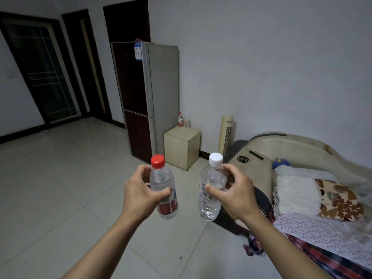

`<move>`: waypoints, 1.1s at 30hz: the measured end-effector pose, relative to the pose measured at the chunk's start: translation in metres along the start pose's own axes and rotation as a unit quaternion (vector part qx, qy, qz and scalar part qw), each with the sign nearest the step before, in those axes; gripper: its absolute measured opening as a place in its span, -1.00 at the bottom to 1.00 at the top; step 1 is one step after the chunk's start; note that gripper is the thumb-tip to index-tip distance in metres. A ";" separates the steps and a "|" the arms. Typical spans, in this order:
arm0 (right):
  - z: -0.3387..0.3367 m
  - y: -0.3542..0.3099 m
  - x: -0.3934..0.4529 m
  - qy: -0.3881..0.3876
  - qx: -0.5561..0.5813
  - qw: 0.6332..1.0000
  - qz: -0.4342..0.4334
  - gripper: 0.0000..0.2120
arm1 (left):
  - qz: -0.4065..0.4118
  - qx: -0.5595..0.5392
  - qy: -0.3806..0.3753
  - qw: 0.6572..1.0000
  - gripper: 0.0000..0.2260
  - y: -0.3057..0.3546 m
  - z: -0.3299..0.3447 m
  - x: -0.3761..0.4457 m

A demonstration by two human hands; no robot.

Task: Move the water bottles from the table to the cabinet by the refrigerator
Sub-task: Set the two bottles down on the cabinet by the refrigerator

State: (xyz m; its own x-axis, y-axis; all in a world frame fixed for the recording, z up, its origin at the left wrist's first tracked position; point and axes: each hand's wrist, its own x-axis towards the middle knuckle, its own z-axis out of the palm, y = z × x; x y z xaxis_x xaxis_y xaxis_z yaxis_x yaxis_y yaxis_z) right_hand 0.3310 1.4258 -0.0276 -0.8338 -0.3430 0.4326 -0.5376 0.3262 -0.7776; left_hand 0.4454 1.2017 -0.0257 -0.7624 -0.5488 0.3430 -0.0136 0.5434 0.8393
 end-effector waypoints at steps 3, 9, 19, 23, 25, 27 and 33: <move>0.011 0.015 0.041 0.002 0.000 1.000 0.009 -0.44 | -0.009 -0.003 0.003 1.000 -0.52 -0.015 0.012 0.040; 0.055 0.043 0.124 -0.010 0.008 0.999 0.029 -0.35 | -0.026 -0.009 -0.013 1.000 -0.52 -0.062 0.039 0.126; 0.131 0.061 0.271 0.033 -0.026 0.998 0.040 -0.46 | 0.002 -0.063 -0.053 0.997 -0.51 -0.113 0.066 0.305; 0.154 0.079 0.320 0.043 -0.032 0.997 0.052 -0.47 | -0.011 -0.073 -0.065 0.995 -0.53 -0.137 0.086 0.355; 0.165 0.093 0.347 0.043 -0.033 0.997 0.059 -0.47 | -0.026 -0.069 -0.084 0.994 -0.53 -0.149 0.101 0.377; 0.176 0.110 0.375 0.043 -0.032 0.997 0.063 -0.48 | -0.036 -0.063 -0.099 0.992 -0.53 -0.161 0.118 0.401; 0.200 0.186 0.469 0.039 0.002 0.997 0.066 -0.49 | -0.045 -0.031 -0.091 0.994 -0.53 -0.182 0.176 0.490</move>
State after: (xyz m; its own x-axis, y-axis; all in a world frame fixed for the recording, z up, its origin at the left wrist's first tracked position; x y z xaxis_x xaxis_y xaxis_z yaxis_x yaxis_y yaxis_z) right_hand -0.1350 1.1495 -0.0602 -0.9049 -0.2269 0.3601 -0.4215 0.3602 -0.8322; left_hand -0.0397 0.9458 -0.0847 -0.8649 -0.4653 0.1883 -0.0504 0.4537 0.8897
